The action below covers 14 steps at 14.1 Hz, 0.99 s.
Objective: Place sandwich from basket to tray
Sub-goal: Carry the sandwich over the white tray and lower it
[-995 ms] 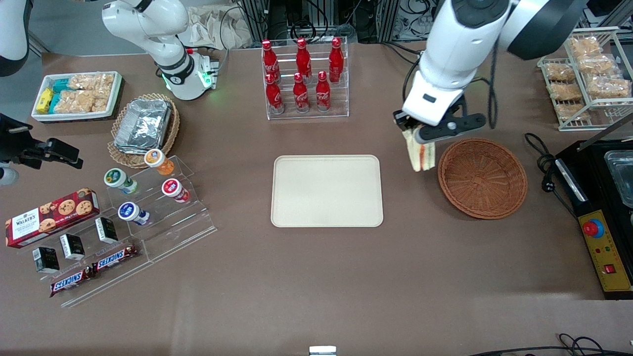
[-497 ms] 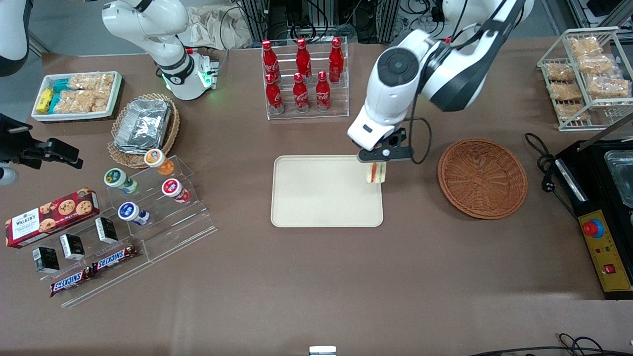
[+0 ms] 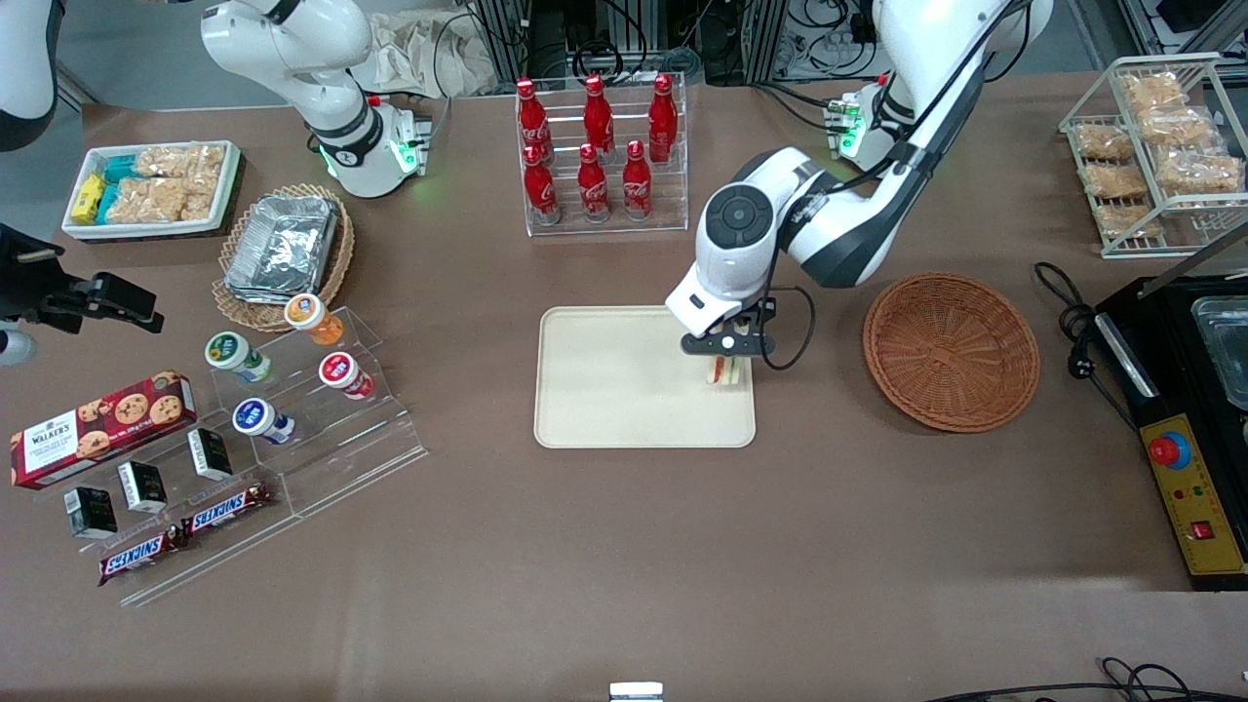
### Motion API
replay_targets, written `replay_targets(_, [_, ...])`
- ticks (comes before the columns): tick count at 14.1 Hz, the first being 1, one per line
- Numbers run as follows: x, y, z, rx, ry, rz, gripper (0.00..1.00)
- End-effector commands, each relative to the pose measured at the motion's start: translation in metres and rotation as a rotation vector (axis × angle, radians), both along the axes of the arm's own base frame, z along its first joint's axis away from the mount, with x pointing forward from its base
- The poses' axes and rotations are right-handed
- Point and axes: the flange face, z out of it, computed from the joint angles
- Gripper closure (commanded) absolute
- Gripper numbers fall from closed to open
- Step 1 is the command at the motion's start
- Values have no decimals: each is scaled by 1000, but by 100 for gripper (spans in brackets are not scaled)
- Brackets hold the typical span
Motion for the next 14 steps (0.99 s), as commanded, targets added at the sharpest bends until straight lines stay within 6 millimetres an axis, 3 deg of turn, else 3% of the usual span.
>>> replay_targets(1, [6,-4,-31,9,-12,-27,100])
replay_targets(7, [11,-6,-73,22,-26,-41,100])
replay_targets(13, [13,-8,-93,30,-50,-36,100])
replay_targets(14, [13,-8,-94,30,-49,-36,87])
